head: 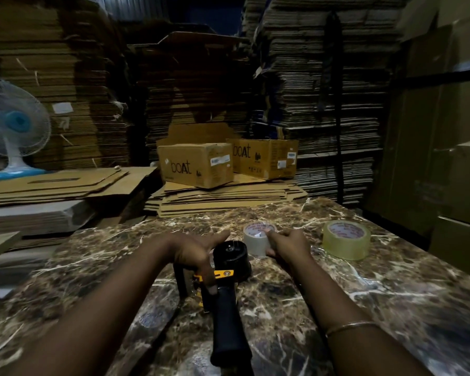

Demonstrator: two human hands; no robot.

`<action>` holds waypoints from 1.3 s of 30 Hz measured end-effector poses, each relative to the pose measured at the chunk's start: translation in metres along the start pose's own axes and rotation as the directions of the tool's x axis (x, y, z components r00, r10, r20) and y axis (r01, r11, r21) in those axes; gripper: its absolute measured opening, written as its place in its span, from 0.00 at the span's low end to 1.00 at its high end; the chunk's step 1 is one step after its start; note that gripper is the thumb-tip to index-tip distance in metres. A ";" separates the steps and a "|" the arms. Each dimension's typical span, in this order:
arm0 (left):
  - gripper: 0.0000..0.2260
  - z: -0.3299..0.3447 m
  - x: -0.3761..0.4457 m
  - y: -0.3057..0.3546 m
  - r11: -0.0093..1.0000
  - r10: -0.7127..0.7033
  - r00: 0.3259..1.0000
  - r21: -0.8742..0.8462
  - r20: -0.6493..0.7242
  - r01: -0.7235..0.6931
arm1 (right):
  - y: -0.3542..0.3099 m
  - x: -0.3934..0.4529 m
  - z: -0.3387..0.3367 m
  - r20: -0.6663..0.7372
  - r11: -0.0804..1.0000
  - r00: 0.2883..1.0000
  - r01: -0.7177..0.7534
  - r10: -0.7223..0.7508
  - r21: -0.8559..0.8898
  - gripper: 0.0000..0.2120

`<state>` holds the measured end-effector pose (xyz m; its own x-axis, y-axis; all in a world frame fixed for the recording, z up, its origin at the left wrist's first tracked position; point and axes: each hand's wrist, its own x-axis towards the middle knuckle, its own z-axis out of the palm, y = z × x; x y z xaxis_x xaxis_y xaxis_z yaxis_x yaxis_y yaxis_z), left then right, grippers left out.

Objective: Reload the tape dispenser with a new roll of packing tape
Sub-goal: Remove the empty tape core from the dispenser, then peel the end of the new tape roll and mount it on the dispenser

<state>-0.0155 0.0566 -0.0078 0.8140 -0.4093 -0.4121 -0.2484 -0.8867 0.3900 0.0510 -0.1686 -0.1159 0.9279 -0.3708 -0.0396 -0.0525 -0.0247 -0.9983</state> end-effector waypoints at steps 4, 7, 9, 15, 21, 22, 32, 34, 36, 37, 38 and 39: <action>0.45 0.024 -0.005 0.021 0.898 0.081 0.953 -0.393 -0.293 -0.198 | -0.002 0.000 0.001 -0.026 1.000 1.000 -0.004 0.005 0.018 0.23; 0.31 0.048 0.006 0.036 0.911 0.021 0.775 -0.307 -0.632 -0.276 | -0.002 -0.001 0.002 -0.037 0.999 0.999 -0.006 0.007 0.033 0.26; 0.22 0.057 0.010 0.039 0.966 0.005 0.653 -0.166 -0.757 -0.200 | -0.001 0.000 0.002 -0.047 1.000 0.999 -0.003 0.004 0.027 0.25; 0.14 0.073 0.003 0.045 0.987 0.071 0.360 0.015 -0.930 -0.158 | 0.003 0.001 0.003 -0.093 0.999 0.995 0.036 -0.037 -0.004 0.21; 0.14 0.082 0.005 0.040 0.987 0.124 0.262 0.092 -0.957 -0.133 | 0.002 -0.013 -0.003 -0.200 0.984 0.964 0.161 -0.174 -0.078 0.13; 0.14 0.083 0.006 0.039 0.987 0.130 0.267 0.101 -0.955 -0.122 | -0.001 -0.018 -0.007 -0.202 0.971 0.952 0.207 -0.228 -0.120 0.12; 0.18 0.082 0.012 0.038 0.991 0.129 0.353 0.108 -0.926 -0.078 | -0.031 -0.049 -0.086 -0.333 0.652 0.787 0.113 -0.519 -0.749 0.16; 0.18 0.082 0.011 0.038 0.993 0.113 0.357 0.090 -0.927 -0.080 | -0.030 -0.049 -0.093 -0.362 0.638 0.819 0.007 -0.446 -0.770 0.18; 0.17 0.082 0.009 0.038 0.993 0.104 0.362 0.080 -0.926 -0.083 | -0.026 -0.045 -0.094 -0.386 0.648 0.842 -0.059 -0.376 -0.759 0.19; 0.17 0.082 0.009 0.038 0.993 0.100 0.364 0.073 -0.926 -0.089 | -0.025 -0.043 -0.094 -0.400 0.664 0.852 -0.086 -0.337 -0.743 0.19; 0.17 0.082 0.008 0.038 0.993 0.095 0.365 0.064 -0.926 -0.097 | -0.023 -0.040 -0.095 -0.410 0.676 0.861 -0.111 -0.301 -0.728 0.18; 0.17 0.082 0.008 0.038 0.993 0.090 0.367 0.056 -0.926 -0.102 | -0.021 -0.039 -0.095 -0.413 0.680 0.869 -0.130 -0.272 -0.722 0.17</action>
<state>-0.0617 0.0016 -0.0638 0.7627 -0.0308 0.6460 -0.3593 -0.8508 0.3836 -0.0194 -0.2420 -0.0893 0.6679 -0.6993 0.2549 -0.4230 -0.6384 -0.6431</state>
